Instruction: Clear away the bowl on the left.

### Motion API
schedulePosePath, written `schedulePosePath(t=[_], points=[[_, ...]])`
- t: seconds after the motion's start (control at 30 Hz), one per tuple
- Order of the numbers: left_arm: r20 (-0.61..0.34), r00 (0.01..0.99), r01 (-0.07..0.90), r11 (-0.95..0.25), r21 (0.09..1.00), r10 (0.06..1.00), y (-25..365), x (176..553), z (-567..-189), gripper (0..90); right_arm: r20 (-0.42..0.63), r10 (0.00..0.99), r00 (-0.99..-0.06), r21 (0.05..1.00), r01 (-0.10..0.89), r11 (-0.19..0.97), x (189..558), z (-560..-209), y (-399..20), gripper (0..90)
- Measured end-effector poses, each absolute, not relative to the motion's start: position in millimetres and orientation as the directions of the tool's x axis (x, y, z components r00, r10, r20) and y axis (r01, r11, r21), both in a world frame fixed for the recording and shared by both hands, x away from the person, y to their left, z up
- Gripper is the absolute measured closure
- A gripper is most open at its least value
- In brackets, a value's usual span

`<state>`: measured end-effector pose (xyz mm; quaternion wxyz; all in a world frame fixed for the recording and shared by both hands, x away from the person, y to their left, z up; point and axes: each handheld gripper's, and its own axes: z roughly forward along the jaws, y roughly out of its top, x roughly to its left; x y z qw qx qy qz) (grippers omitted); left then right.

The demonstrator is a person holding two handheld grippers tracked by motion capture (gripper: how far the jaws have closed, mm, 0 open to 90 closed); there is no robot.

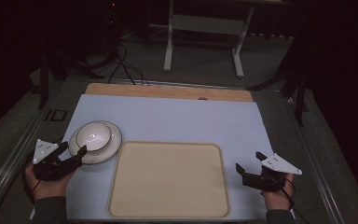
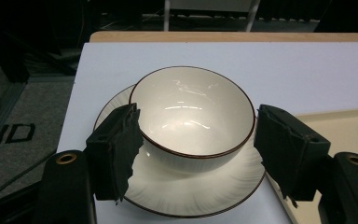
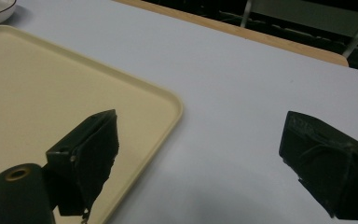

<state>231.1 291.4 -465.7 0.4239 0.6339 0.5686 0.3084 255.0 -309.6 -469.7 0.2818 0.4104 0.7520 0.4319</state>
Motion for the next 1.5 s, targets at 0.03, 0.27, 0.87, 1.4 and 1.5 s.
schedulePosePath(t=[0.03, 0.27, 0.87, 1.4, 1.5], points=[[-0.089, 0.164, 0.459, 0.004, 0.888, 0.982, 291, 231, -466, 32.0, -0.069, 0.861, -0.504, 0.881, 0.374, 0.29, 255, -470, -310, 11.4], [-0.1, 0.161, 0.463, 0.014, 0.886, 0.982, 293, 232, -466, 31.6, -0.075, 0.857, -0.51, 0.879, 0.372, 0.299, 256, -471, -308, 11.4], [-0.097, 0.101, 0.512, 0.032, 0.858, 0.99, 289, 252, -466, 37.4, -0.076, 0.854, -0.515, 0.886, 0.358, 0.295, 254, -470, -306, 11.4], [-0.104, 0.016, 0.602, 0.074, 0.795, 0.994, 296, 284, -484, 45.7, -0.075, 0.852, -0.519, 0.884, 0.36, 0.297, 254, -470, -307, 11.4], [-0.124, -0.003, 0.609, 0.1, 0.787, 0.992, 297, 289, -487, 45.5, -0.073, 0.851, -0.52, 0.885, 0.36, 0.296, 254, -470, -307, 11.4]])
